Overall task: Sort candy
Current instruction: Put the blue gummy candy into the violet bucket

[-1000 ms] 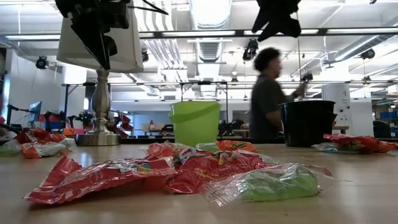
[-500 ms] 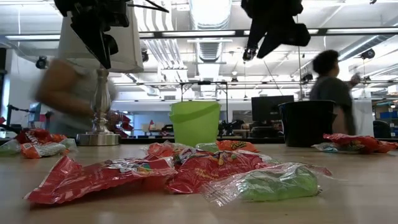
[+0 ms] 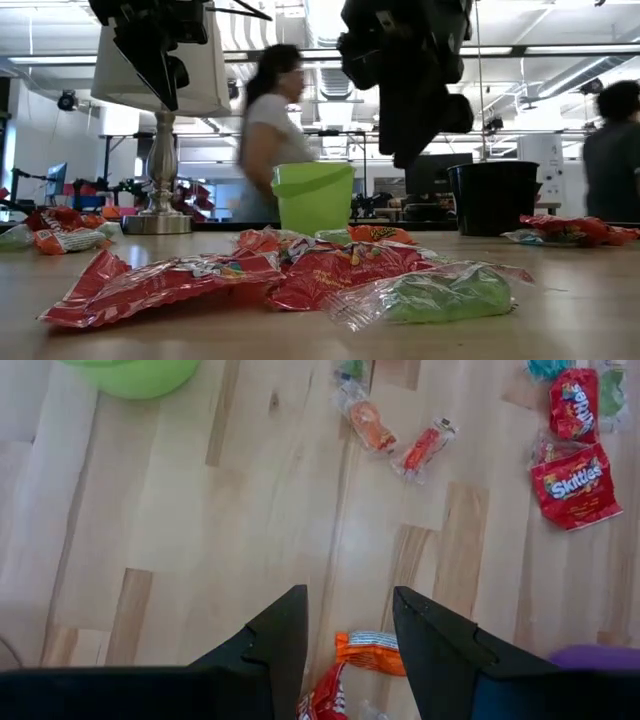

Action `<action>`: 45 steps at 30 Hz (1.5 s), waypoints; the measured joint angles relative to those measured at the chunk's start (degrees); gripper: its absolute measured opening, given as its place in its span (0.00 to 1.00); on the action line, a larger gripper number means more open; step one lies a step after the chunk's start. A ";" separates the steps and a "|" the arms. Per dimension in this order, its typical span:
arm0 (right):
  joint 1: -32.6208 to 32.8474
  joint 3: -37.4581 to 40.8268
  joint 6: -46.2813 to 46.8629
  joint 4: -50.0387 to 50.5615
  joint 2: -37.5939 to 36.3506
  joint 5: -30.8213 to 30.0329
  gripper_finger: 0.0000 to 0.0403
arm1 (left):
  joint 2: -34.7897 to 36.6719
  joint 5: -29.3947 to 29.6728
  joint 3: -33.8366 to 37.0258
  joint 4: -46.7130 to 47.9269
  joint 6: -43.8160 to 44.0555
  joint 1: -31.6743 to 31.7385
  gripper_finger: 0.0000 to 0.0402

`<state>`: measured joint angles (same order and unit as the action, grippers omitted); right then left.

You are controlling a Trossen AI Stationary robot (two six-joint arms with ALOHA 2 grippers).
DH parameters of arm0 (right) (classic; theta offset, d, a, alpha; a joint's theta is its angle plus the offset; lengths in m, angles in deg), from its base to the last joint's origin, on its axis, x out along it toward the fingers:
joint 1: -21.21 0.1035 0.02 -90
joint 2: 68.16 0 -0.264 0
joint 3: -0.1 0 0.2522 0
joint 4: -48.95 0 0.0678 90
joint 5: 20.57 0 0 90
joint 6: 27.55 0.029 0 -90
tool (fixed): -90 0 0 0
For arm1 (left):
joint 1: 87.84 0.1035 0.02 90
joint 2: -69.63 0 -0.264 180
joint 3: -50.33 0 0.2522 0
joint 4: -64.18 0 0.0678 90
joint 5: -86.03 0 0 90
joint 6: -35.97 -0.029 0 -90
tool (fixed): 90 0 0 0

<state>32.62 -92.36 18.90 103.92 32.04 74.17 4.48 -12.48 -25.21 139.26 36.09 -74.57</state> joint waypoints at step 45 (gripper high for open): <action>6.57 -2.45 10.00 -3.14 7.74 -0.05 0.49 | 0.63 -0.07 0.00 -0.09 0.45 -0.87 0.33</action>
<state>39.19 -94.81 28.90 100.78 39.78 74.12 5.12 -12.54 -25.21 139.17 36.54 -75.44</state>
